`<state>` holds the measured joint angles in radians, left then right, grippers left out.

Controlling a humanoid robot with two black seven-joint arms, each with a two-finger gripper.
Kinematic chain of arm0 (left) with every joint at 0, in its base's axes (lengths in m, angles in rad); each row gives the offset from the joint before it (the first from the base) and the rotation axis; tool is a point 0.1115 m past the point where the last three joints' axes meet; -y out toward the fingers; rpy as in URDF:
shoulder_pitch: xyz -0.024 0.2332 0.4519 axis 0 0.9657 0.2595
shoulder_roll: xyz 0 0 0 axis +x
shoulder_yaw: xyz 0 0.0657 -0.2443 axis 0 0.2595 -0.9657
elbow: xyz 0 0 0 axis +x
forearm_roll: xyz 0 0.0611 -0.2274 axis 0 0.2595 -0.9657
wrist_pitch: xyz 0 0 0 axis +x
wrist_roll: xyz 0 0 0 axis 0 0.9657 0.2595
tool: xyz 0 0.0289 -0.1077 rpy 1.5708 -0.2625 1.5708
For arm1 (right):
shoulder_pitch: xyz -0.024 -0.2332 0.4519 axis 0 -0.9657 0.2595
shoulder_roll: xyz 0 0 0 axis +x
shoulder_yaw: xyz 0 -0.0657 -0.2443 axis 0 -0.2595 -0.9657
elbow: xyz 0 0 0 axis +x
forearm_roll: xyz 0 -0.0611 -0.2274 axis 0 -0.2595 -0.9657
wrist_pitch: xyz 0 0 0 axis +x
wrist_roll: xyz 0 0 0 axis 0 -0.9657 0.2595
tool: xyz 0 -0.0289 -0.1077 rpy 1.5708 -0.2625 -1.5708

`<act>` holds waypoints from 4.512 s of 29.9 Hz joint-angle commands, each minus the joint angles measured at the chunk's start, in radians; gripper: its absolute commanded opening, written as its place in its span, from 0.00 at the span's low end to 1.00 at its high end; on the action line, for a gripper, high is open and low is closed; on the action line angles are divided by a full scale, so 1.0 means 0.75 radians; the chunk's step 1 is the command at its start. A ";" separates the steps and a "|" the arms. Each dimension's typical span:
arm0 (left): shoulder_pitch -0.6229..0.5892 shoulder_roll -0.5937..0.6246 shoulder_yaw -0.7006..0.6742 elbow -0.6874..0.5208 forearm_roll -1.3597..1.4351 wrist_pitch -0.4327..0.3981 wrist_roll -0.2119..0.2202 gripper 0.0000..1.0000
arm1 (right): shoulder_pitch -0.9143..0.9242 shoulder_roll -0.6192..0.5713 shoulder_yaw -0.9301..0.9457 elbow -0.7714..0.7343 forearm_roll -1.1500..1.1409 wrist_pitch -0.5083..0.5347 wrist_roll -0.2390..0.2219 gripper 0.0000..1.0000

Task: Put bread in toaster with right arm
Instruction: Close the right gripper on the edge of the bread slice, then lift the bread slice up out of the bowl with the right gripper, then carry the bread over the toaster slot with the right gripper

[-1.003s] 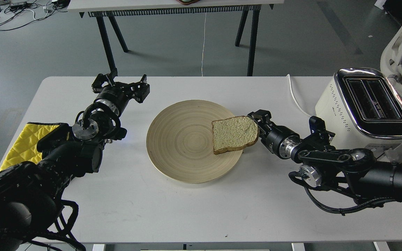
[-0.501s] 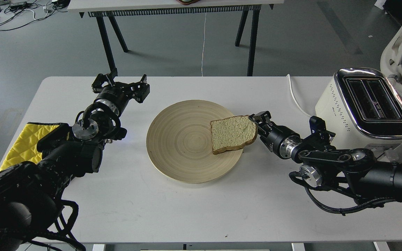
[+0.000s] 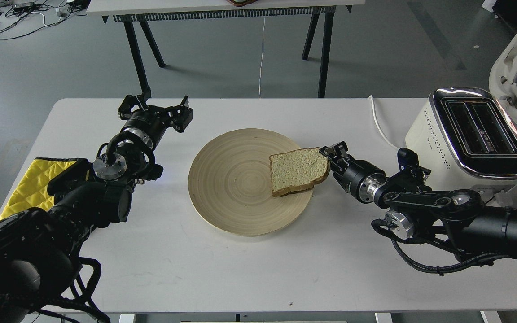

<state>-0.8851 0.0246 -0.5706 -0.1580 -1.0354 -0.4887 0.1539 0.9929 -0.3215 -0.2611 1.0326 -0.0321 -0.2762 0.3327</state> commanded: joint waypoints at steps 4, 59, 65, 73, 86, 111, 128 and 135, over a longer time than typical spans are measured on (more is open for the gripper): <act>0.000 0.000 0.000 0.000 0.000 0.000 0.001 1.00 | 0.010 -0.009 0.015 0.018 0.002 -0.002 0.000 0.14; 0.000 0.000 0.000 0.000 0.000 0.000 -0.001 1.00 | 0.672 -1.054 0.009 0.319 -0.794 -0.018 -0.161 0.10; 0.000 0.000 0.000 0.000 0.000 0.000 0.001 1.00 | 0.672 -1.203 -0.040 0.415 -0.884 -0.008 -0.165 0.10; 0.000 0.000 0.000 0.000 0.000 0.000 -0.001 1.00 | 0.670 -1.322 -0.134 0.615 -0.908 -0.022 -0.167 0.10; 0.000 0.000 0.000 0.000 0.000 0.000 -0.001 1.00 | 0.662 -1.410 -0.245 0.687 -0.984 -0.080 -0.202 0.10; 0.000 0.000 0.000 0.000 0.000 0.000 0.001 1.00 | 0.572 -1.318 -0.265 0.613 -0.968 -0.168 -0.210 0.10; 0.000 0.000 0.000 0.000 0.000 0.000 -0.001 1.00 | 0.529 -1.279 -0.265 0.611 -0.968 -0.176 -0.212 0.10; 0.000 0.000 0.000 0.000 0.000 0.000 -0.001 1.00 | 0.511 -1.255 -0.265 0.595 -0.968 -0.198 -0.221 0.10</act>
<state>-0.8851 0.0245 -0.5706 -0.1580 -1.0354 -0.4887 0.1536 1.3812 -1.2681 -0.4600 1.4883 -0.7577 -0.4112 0.1728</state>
